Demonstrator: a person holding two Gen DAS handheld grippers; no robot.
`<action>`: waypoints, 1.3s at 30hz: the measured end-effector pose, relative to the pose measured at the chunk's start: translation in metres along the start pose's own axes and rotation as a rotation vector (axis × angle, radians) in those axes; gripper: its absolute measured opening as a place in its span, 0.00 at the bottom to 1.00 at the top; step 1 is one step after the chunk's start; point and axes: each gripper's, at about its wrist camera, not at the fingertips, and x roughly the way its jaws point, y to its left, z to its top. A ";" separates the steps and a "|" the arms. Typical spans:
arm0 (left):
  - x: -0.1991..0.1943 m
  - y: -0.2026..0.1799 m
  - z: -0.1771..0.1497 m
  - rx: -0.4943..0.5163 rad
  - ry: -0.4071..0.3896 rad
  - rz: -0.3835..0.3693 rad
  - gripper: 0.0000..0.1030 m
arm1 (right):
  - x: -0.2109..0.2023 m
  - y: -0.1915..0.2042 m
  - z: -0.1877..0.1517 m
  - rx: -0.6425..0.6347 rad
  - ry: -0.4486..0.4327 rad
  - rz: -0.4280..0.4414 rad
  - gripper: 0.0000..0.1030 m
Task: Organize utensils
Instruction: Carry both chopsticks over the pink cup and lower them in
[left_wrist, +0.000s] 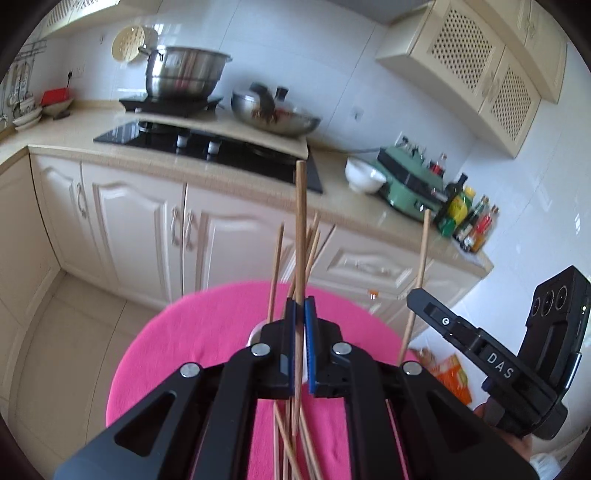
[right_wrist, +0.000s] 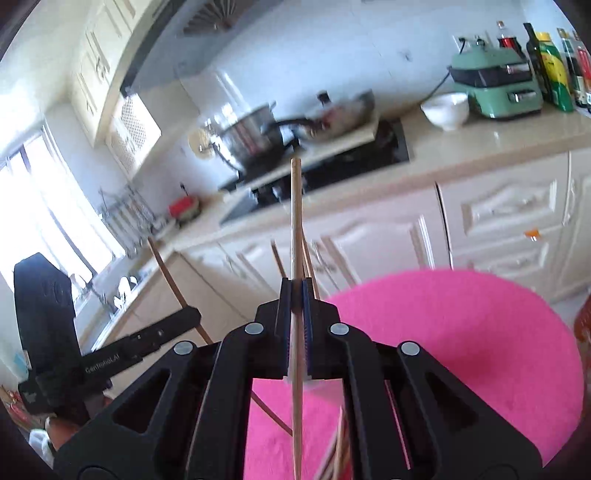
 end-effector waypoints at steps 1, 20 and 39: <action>0.004 -0.002 0.007 -0.004 -0.014 -0.005 0.05 | 0.003 0.002 0.003 0.003 -0.010 0.005 0.06; 0.046 0.016 0.022 -0.026 -0.075 0.060 0.05 | 0.077 -0.010 0.015 0.009 -0.065 -0.021 0.06; 0.049 0.013 -0.035 0.044 0.030 0.102 0.05 | 0.056 -0.008 -0.028 -0.110 0.012 -0.097 0.06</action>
